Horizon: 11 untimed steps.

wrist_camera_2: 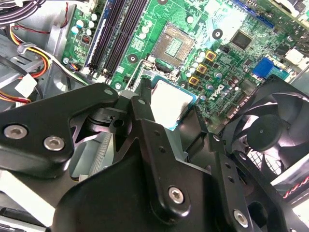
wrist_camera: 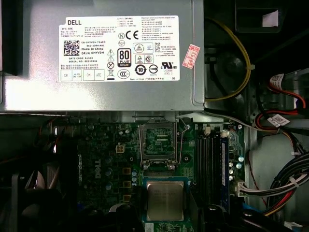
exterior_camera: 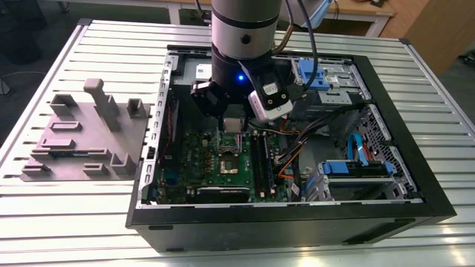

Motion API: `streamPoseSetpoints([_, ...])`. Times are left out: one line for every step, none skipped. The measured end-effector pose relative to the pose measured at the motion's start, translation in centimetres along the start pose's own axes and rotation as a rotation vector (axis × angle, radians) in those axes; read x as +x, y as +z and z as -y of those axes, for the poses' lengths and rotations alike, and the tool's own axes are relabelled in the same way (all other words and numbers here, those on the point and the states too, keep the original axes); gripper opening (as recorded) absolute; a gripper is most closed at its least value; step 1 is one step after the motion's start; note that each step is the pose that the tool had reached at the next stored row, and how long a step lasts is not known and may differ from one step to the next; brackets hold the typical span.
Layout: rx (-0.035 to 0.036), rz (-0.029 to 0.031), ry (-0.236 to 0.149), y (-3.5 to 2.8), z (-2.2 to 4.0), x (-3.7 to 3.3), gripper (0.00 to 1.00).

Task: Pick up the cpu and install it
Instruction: 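Place the cpu into insertion slot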

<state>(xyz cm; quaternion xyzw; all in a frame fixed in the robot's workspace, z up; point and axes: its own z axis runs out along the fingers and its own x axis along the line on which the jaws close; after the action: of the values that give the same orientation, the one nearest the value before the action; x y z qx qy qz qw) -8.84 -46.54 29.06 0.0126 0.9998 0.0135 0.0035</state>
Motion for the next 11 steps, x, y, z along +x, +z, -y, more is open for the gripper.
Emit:
streamPoseSetpoints([-0.0003, 0.0001, 0.000, 0.07, 0.00, 0.00, 0.47])
streamPoseSetpoints([-0.0001, -0.0004, 0.000, 0.23, 0.01, 0.00, 0.47])
streamPoseSetpoints([0.0000, -0.0007, 0.000, 0.40, 0.02, 0.00, 0.47])
streamPoseSetpoints([-0.0002, -0.0010, 0.000, 0.59, 0.02, 0.00, 0.47])
streamPoseSetpoints([-0.0001, -0.0016, 0.000, 0.76, 0.03, 0.00, 0.47])
streamPoseSetpoints([-0.0001, -0.0022, -0.001, 0.95, 0.03, 0.00, 0.47])
streamPoseSetpoints([-0.0001, -0.0029, -0.001, 1.13, 0.04, 0.01, 0.47])
streamPoseSetpoints([-0.0002, -0.0040, -0.002, 1.29, 0.05, 0.00, 0.47])
streamPoseSetpoints([-0.0002, -0.0051, -0.003, 1.39, 0.10, 0.00, 0.47])
streamPoseSetpoints([-0.0002, -0.0056, -0.003, 1.47, 0.16, 0.00, 0.47])
streamPoseSetpoints([-0.0003, -0.0060, -0.003, 1.54, 0.19, 0.01, 0.47])
